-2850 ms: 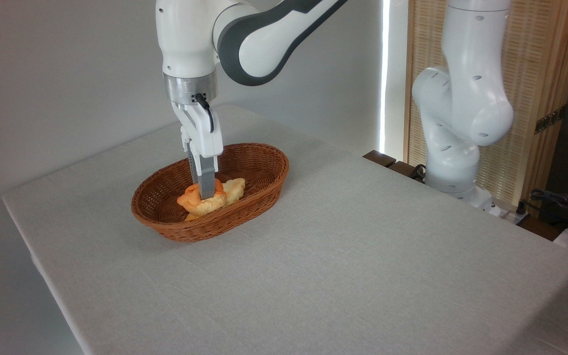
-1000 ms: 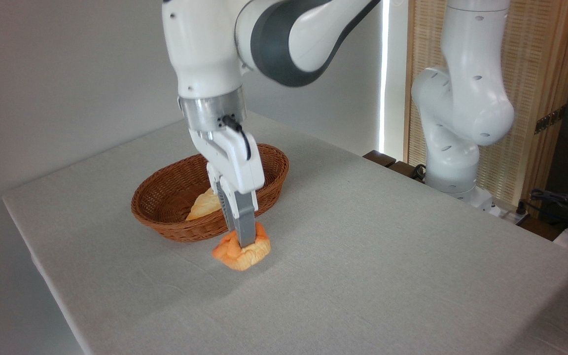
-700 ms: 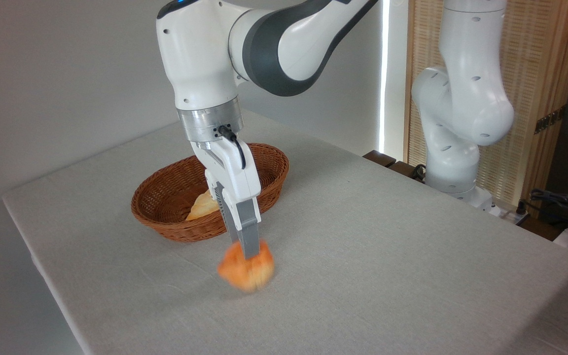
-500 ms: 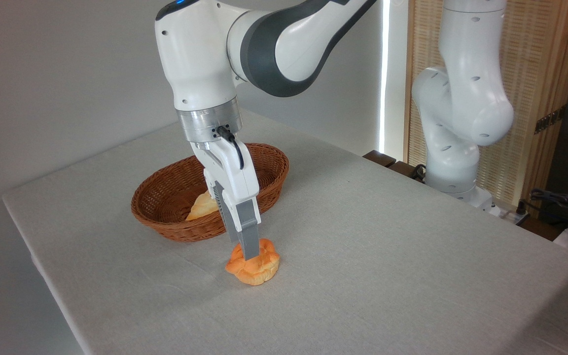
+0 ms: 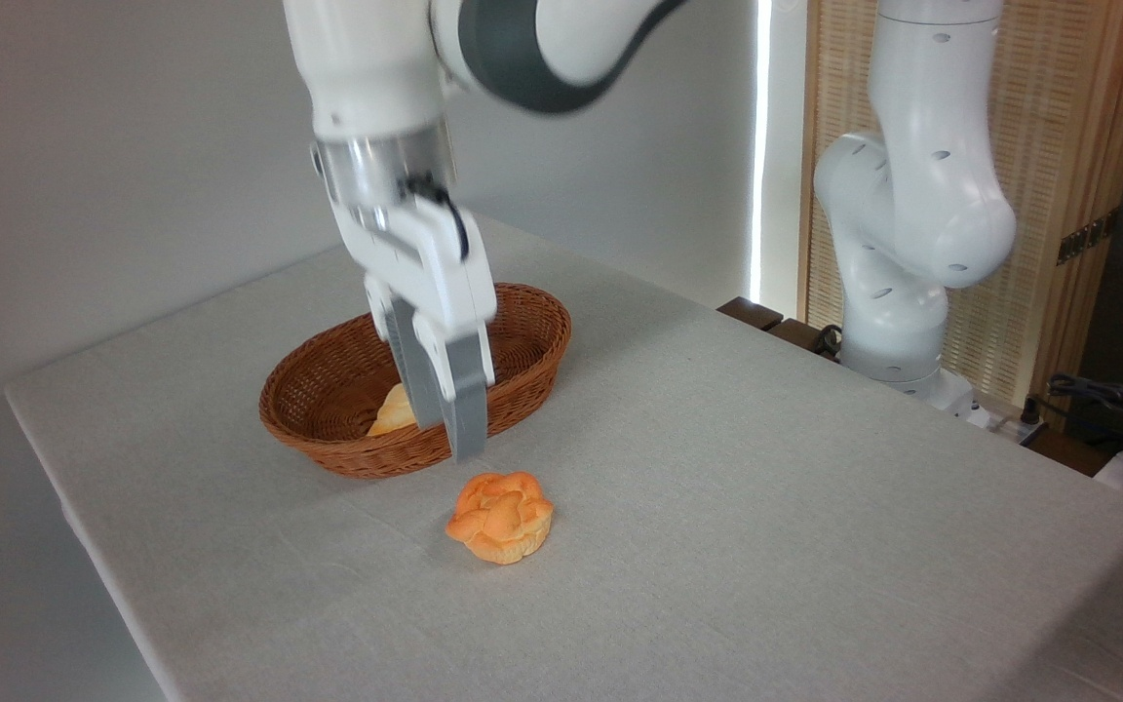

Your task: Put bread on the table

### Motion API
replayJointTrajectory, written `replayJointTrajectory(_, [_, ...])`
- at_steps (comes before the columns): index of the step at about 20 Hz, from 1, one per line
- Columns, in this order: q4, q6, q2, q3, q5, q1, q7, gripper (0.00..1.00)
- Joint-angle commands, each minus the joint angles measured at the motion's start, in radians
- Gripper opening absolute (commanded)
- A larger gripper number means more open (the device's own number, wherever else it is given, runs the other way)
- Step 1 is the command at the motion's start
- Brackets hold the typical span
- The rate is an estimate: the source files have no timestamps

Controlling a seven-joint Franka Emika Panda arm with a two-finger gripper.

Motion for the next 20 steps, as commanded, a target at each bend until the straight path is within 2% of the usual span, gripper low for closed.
replayJointTrajectory(1, [0.127,-0.137,0.000,-0.047,-0.077,0.069,-0.032,1.00])
replayJointTrajectory(3, [0.182,-0.185,0.000,-0.079,-0.082,0.103,-0.045,1.00])
replayJointTrajectory(9, [0.261,-0.265,0.000,-0.072,-0.080,0.112,-0.070,1.00])
replayJointTrajectory(11, [0.262,-0.268,-0.001,-0.083,-0.083,0.155,-0.062,1.00])
replayJointTrajectory(12, [0.262,-0.268,-0.001,-0.086,-0.082,0.160,-0.059,1.00])
replayJointTrajectory(14, [0.262,-0.271,-0.001,-0.122,-0.084,0.195,-0.059,1.00])
replayJointTrajectory(15, [0.261,-0.274,-0.001,-0.165,-0.082,0.233,-0.059,1.00])
replayJointTrajectory(17, [0.259,-0.276,0.003,-0.223,-0.082,0.281,-0.064,1.00])
replayJointTrajectory(20, [0.255,-0.276,0.008,-0.271,-0.082,0.318,-0.073,1.00])
